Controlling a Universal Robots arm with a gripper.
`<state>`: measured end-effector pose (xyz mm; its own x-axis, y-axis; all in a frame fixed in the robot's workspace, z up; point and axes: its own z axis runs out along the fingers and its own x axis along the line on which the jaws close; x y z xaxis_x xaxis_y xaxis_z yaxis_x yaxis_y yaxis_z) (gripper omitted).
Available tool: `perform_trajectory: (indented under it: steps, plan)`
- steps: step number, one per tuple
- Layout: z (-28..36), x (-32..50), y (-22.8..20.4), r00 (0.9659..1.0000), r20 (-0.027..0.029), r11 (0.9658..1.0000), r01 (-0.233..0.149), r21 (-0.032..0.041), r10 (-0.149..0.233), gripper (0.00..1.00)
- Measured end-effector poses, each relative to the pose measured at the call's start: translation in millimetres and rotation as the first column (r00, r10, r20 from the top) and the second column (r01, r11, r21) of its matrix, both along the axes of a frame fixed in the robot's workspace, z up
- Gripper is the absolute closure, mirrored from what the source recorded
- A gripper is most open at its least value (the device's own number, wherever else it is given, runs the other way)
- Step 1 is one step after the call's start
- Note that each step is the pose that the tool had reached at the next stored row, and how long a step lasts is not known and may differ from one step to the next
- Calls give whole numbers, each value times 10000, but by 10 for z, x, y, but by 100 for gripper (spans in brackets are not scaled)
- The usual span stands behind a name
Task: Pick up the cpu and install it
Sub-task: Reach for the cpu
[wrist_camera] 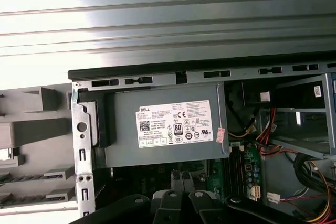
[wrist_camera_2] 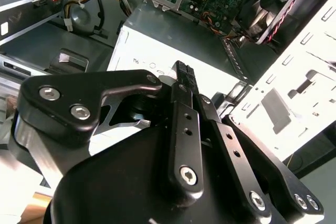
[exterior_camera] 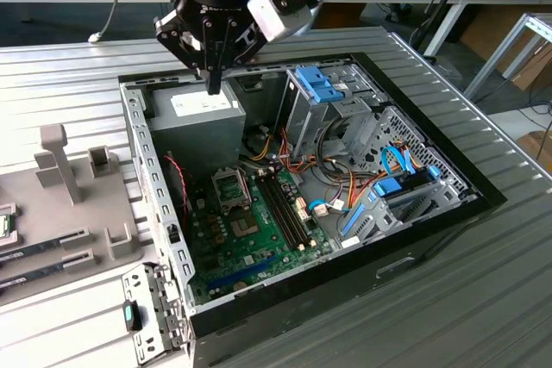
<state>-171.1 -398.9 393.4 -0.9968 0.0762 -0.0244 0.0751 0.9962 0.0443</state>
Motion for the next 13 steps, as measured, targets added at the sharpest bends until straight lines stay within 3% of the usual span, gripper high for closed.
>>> perform_trajectory:
  steps: [13]
  plan:
    - [0, -107, 0, 10000, 1, 10000, 0, 0, 0, 89]
